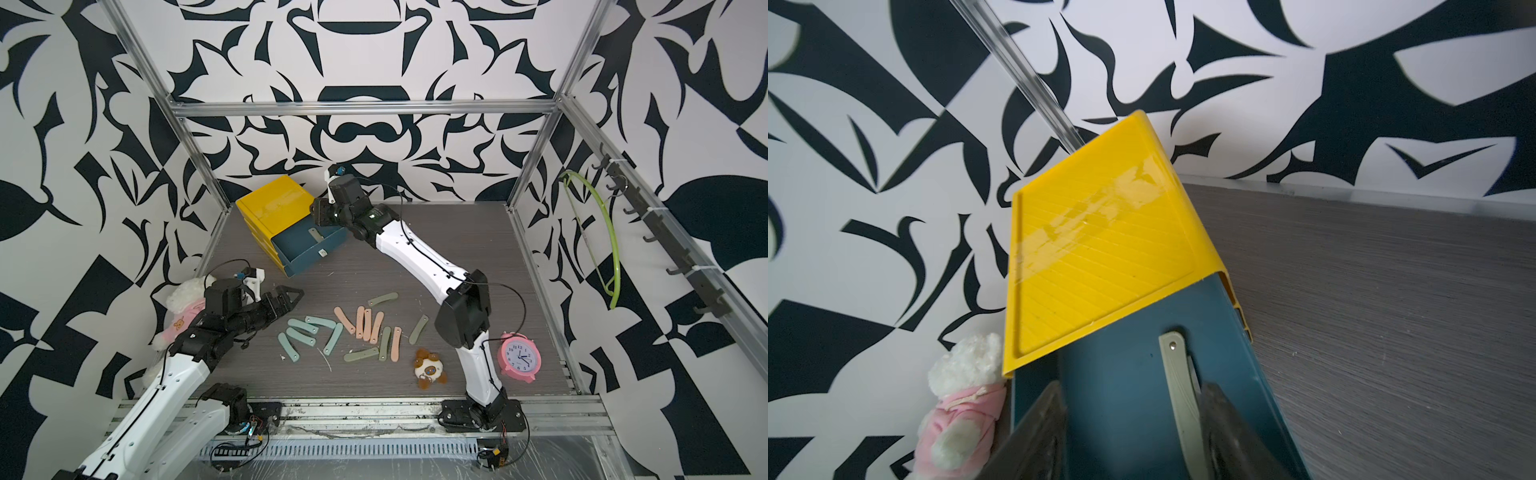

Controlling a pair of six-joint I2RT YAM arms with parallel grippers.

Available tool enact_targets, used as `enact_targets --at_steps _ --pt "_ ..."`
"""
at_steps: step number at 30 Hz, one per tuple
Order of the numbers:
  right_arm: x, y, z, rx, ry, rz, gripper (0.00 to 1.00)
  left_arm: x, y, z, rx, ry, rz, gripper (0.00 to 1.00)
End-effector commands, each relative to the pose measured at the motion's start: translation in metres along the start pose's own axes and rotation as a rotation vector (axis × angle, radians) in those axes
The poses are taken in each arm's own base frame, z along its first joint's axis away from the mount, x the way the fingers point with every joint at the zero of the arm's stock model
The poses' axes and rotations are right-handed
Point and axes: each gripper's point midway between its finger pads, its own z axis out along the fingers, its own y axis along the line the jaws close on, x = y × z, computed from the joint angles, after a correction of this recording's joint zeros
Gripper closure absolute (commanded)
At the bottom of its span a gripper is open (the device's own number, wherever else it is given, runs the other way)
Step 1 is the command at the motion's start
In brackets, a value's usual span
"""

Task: Place the fruit knives into the drawer by color
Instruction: Place the fruit knife in the drawer, then pick up the fruit knife from the center of the board.

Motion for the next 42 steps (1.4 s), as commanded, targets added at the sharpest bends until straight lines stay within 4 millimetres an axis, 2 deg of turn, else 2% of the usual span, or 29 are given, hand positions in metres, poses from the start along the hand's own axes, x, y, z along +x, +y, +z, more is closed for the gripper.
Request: enact_targets --at_steps 1,6,10,13,19,22,25,28,34,42 --pt "-0.025 0.015 -0.053 -0.040 -0.080 -0.002 0.45 -0.006 -0.019 -0.007 0.027 0.005 0.062 0.01" --pt "0.002 -0.001 -0.096 -0.009 -0.059 0.012 0.45 -0.003 -0.034 -0.005 0.050 0.026 0.105 0.01" --pt "0.037 -0.025 -0.129 0.045 -0.026 0.028 0.45 0.010 -0.047 -0.001 0.066 0.063 0.160 0.01" --pt "0.070 -0.046 -0.145 0.106 0.034 0.039 0.44 0.023 -0.056 0.005 0.055 0.095 0.220 0.01" --pt "0.147 -0.098 -0.168 0.242 0.157 0.091 0.43 0.056 -0.063 0.024 0.013 0.189 0.320 0.01" --pt "0.180 -0.117 -0.173 0.295 0.214 0.117 0.42 0.076 -0.066 0.037 -0.005 0.250 0.372 0.01" --pt "0.205 -0.131 -0.176 0.331 0.256 0.140 0.39 0.095 -0.063 0.051 -0.021 0.328 0.397 0.01" --pt "0.222 -0.142 -0.178 0.364 0.288 0.151 0.40 0.119 -0.059 0.064 -0.033 0.427 0.433 0.05" --pt "0.243 -0.163 -0.187 0.441 0.302 0.170 0.40 0.166 -0.038 0.082 -0.131 0.609 0.547 0.12" --pt "0.256 -0.173 -0.193 0.472 0.308 0.185 0.40 0.195 -0.031 0.089 -0.209 0.694 0.719 0.14"
